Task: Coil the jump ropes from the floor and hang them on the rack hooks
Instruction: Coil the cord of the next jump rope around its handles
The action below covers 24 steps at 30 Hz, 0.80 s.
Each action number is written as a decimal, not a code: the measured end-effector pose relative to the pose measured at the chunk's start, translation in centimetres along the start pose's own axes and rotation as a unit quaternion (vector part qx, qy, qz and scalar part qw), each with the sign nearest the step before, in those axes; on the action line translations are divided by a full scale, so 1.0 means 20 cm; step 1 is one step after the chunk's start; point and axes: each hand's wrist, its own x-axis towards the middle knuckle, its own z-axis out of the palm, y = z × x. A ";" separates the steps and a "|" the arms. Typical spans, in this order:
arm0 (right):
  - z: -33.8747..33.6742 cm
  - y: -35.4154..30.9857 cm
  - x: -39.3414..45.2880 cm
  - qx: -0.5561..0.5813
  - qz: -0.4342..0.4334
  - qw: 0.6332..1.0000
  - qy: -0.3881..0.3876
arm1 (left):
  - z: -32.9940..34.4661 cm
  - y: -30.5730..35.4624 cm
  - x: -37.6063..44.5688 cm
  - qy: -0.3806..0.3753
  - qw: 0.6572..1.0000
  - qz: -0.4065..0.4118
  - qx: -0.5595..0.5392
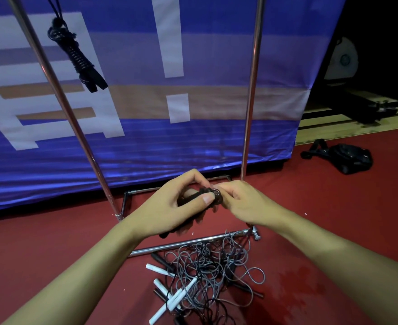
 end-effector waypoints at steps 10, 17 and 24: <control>0.05 -0.04 -0.05 0.028 -0.016 0.999 0.001 | 0.01 -0.06 0.02 0.082 0.996 0.001 0.033; 0.07 -0.02 -0.04 -0.032 -0.036 0.998 0.045 | -0.01 -0.10 0.04 0.147 0.988 -0.012 0.046; 0.06 -0.08 -0.06 -0.090 -0.020 0.996 -0.021 | -0.07 -0.20 0.06 0.186 0.972 -0.046 0.139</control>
